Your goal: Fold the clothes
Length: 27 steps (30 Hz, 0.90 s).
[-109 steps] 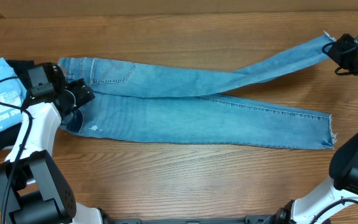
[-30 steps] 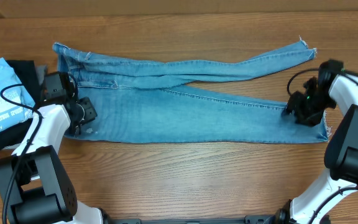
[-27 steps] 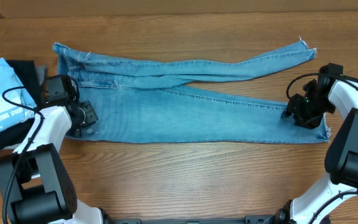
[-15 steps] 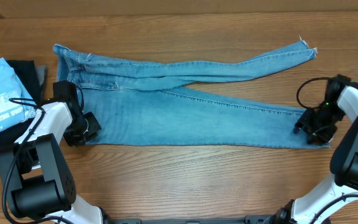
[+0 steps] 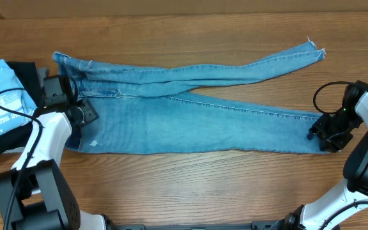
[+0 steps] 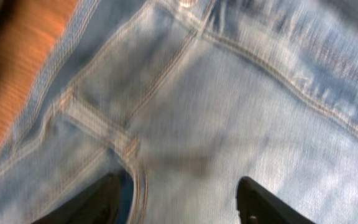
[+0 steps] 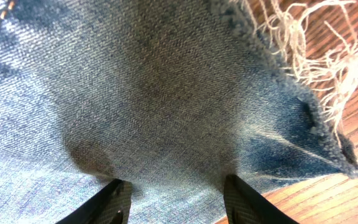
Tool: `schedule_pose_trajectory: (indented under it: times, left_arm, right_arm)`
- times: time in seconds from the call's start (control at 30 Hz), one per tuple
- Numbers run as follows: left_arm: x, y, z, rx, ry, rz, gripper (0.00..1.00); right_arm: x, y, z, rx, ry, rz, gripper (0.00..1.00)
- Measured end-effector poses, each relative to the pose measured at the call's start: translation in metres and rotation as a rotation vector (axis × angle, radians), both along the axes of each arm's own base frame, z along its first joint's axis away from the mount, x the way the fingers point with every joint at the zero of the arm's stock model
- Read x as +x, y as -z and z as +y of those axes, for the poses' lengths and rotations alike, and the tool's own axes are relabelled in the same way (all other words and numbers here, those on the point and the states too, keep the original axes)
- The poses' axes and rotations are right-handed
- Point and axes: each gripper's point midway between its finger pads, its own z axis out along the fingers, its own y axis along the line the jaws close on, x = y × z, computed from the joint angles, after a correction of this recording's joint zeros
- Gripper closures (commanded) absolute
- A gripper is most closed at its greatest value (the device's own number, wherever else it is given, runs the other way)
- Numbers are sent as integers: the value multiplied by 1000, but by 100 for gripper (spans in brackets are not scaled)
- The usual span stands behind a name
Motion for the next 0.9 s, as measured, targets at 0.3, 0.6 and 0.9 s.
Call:
schedule_pose_trajectory:
  times: [0.3,0.6,0.9]
  left_arm:
    - [-42,52,1,-28,-71,338,57]
    - [-62,56,-4,-65,-219,369,43]
    - [-79,56,-11,-162,-292,420,73]
  right_arm:
    - [0,0,0,9,4,-6,49]
    - [-2,1,-14,-7,48,-19,48]
    - [-23,-1,-50,-23,222,-15,43]
